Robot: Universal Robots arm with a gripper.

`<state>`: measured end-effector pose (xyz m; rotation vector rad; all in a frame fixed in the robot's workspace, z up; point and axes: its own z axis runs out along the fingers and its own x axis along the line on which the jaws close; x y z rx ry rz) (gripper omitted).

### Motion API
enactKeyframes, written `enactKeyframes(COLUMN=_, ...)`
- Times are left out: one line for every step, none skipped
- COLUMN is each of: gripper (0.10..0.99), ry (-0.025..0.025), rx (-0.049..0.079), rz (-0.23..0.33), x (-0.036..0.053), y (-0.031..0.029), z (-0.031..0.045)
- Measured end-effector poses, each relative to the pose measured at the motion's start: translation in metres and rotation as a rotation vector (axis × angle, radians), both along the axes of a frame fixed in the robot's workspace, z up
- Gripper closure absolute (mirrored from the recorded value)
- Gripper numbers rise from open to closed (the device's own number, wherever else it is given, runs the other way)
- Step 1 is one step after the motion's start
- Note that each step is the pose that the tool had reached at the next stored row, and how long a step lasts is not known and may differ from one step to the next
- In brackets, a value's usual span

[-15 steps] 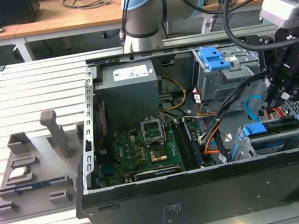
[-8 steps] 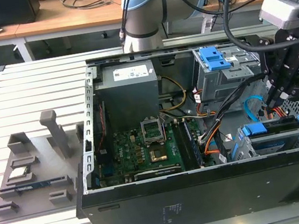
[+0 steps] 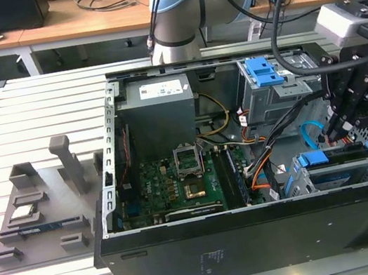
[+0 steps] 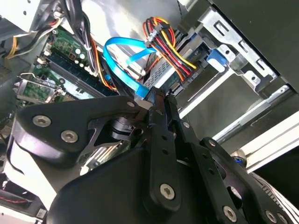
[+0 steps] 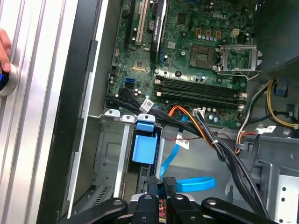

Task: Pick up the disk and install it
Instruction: 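Insert the second disk wire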

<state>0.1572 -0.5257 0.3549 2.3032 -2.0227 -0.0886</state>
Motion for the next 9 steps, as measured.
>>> enactKeyframes(gripper=0.925, ry=0.0, rx=0.0, rz=-0.002, x=-0.0001, y=-0.0022, z=-0.0018)
enactKeyframes(gripper=0.925, ry=0.0, rx=0.0, rz=-0.003, x=0.0, y=-0.0037, z=-0.0028)
enactKeyframes(gripper=0.925, ry=0.0, rx=0.0, rz=-0.004, x=0.0005, y=-0.0053, z=-0.0039)
enactKeyframes(gripper=0.925, ry=0.0, rx=0.0, rz=-0.005, x=0.0014, y=-0.006, z=-0.0045)
enactKeyframes(gripper=0.925, ry=0.0001, rx=0.0, rz=-0.006, x=0.0045, y=-0.0066, z=-0.0054)
enactKeyframes(gripper=0.925, ry=0.0, rx=0.0, rz=-0.006, x=0.0061, y=-0.0065, z=-0.0059)
enactKeyframes(gripper=0.925, ry=0.0, rx=0.0, rz=-0.006, x=0.0073, y=-0.0071, z=-0.0064)
enactKeyframes(gripper=0.925, ry=0.0, rx=0.0, rz=-0.006, x=0.0078, y=-0.009, z=-0.0069)
enactKeyframes(gripper=0.925, ry=0.0, rx=0.0, rz=-0.012, x=0.0089, y=-0.0096, z=-0.0079)
